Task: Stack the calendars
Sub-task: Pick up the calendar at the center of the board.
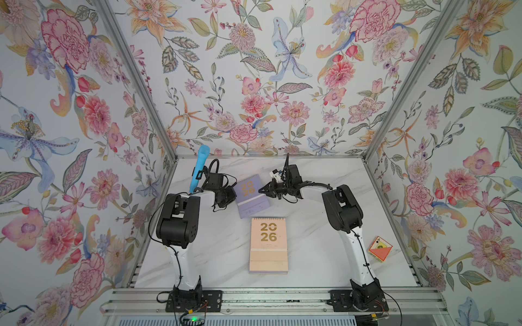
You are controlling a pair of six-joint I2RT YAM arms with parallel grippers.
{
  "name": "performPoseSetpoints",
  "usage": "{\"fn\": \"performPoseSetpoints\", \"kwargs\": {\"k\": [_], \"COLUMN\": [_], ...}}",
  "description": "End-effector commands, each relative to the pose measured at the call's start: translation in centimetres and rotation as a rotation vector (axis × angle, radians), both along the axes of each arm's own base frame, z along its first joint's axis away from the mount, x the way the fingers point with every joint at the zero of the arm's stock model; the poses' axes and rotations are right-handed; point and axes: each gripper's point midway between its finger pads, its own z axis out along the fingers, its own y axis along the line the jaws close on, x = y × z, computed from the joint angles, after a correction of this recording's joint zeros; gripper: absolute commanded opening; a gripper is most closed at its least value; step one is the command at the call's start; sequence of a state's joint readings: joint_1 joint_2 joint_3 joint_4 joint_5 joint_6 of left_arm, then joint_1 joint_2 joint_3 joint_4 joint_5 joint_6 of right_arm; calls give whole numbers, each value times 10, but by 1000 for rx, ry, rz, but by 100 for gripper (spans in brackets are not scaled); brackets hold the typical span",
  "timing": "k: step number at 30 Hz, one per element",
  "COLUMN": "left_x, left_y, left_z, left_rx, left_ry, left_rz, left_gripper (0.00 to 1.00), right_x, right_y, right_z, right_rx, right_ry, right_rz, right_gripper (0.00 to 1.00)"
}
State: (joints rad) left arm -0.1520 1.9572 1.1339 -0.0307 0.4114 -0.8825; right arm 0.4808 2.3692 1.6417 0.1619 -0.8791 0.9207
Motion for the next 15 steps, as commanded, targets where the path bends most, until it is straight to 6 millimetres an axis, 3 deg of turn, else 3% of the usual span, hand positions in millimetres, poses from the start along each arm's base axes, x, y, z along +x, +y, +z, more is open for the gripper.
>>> {"fn": "performPoseSetpoints", "kwargs": {"k": [1,10,15], "left_x": [7,3,-9], "left_y": [-5,-1,-2], "left_z": [39,89,117], "left_rx": [12,28,16], "left_ry": [-74,-159,-223], "left_rz": [-21,-20,-11], "left_gripper": [0,0,0], "right_x": [6,11,-3], "right_y": [-4,-31,-53], "right_z": [51,110,143], "right_rx": [33,34,23], "right_ry": [-103,-213,-265], "right_rz": [-32,-149,-217], "right_gripper": [8,4,3]}}
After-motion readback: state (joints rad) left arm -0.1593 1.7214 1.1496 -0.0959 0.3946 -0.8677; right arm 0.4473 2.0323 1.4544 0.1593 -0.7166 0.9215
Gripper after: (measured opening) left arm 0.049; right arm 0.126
